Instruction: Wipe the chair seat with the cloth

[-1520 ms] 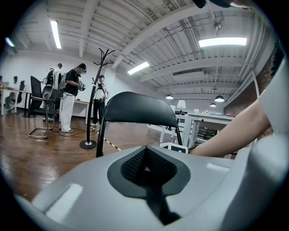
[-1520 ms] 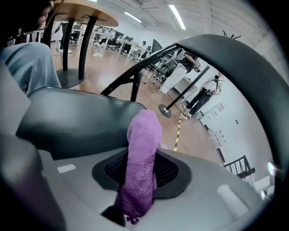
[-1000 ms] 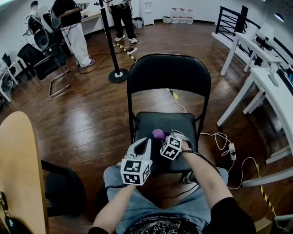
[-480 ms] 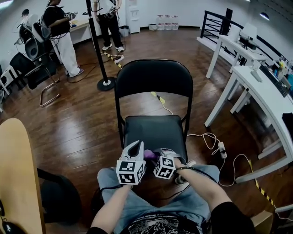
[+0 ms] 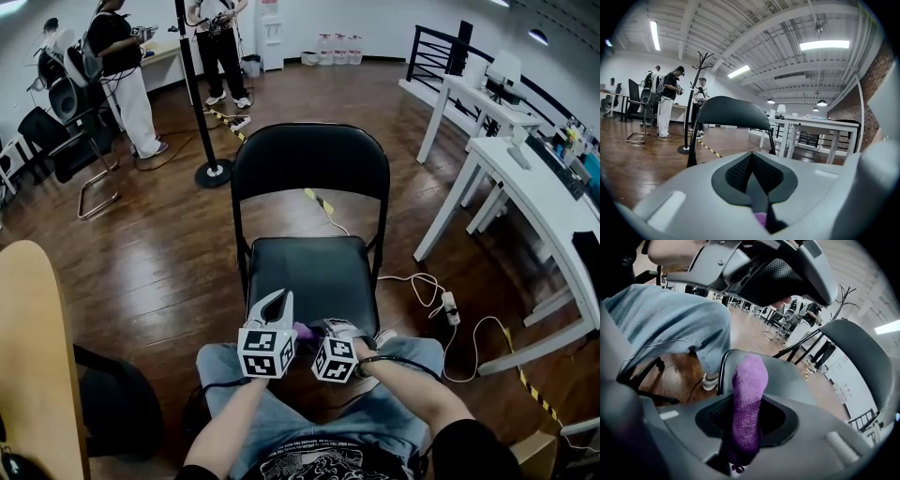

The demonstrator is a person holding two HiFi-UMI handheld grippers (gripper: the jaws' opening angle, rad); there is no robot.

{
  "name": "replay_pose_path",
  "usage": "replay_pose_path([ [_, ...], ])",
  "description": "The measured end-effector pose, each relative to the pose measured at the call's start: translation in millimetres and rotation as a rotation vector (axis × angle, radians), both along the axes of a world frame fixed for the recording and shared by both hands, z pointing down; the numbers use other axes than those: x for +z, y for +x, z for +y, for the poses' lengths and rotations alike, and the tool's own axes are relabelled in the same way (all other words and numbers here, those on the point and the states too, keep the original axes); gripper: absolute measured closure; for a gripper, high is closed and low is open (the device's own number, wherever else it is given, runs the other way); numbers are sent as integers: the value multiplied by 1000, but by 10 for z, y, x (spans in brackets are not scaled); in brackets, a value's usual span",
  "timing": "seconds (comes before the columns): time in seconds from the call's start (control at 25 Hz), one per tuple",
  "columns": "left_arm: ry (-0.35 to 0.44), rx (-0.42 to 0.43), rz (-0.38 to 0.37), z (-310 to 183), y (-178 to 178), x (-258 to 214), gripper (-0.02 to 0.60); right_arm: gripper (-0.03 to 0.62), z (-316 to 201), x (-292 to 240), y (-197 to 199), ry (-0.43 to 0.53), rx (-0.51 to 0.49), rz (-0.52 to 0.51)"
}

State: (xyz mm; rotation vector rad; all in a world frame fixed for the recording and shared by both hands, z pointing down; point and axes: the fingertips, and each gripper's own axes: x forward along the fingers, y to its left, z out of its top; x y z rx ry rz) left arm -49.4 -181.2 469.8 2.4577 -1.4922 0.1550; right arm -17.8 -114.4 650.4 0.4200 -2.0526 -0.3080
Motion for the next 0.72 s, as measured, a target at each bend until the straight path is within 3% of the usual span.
replay_pose_path([
  [0.24, -1, -3, 25, -68, 17, -6, 578, 474, -196, -134, 31, 27, 2, -16],
  [0.72, 33, 29, 40, -331, 245, -148, 578, 474, -1941, -807, 569, 209, 149, 18],
])
